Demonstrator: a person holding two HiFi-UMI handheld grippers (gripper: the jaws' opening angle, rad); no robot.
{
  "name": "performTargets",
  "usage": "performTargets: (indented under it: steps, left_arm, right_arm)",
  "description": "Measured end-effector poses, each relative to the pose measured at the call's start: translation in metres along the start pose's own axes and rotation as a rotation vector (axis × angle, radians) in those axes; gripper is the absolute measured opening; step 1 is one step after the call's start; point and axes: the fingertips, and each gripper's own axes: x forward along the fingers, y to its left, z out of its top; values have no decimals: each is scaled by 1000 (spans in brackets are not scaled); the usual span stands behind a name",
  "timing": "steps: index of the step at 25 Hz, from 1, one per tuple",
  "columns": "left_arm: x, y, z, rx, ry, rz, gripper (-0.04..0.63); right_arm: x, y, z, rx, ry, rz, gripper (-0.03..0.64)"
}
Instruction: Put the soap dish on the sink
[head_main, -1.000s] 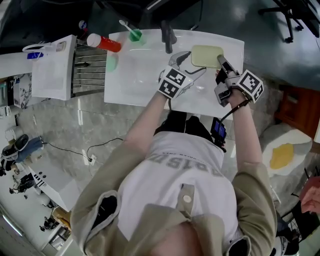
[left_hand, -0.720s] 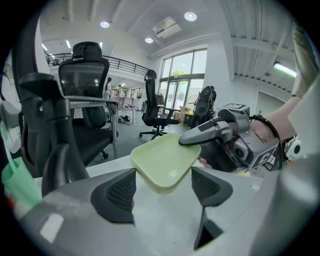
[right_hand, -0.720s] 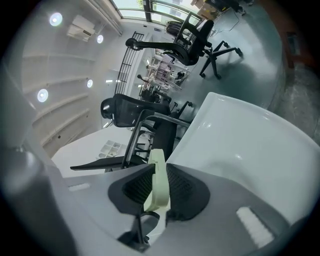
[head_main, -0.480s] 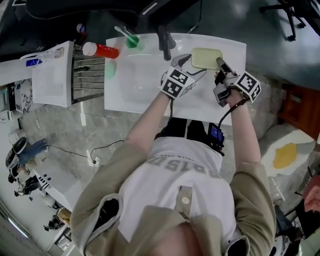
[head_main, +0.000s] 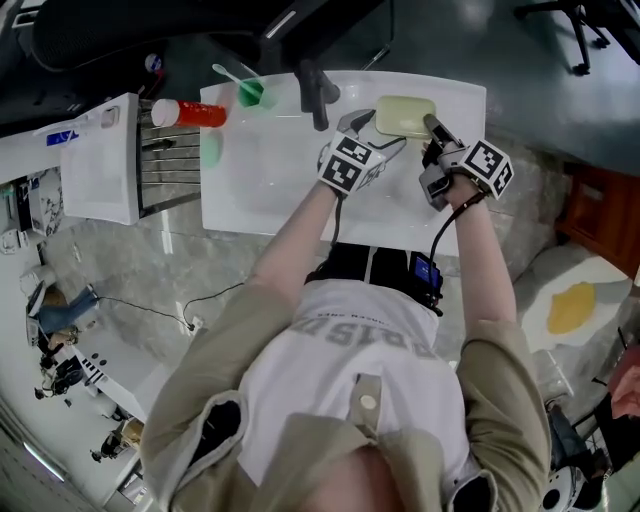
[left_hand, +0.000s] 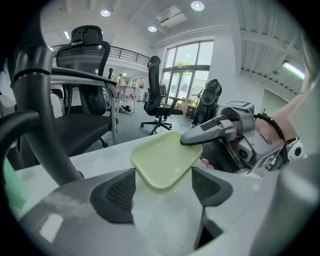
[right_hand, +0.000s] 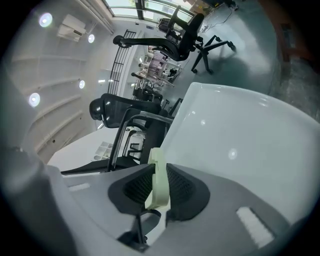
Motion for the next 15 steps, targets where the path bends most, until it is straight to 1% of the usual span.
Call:
performTargets:
  steps: [7, 11, 15]
  left_arm:
    - [15, 6, -5, -24, 32, 2, 367]
    - [20, 6, -7, -19, 53, 4, 367]
    - [24, 9, -7, -9, 61, 11, 367]
  right_arm:
    - [9, -11, 7, -18, 9, -52, 69]
    - [10, -18, 9, 2, -5, -83, 69]
    - [14, -21, 11, -5, -5, -106, 71]
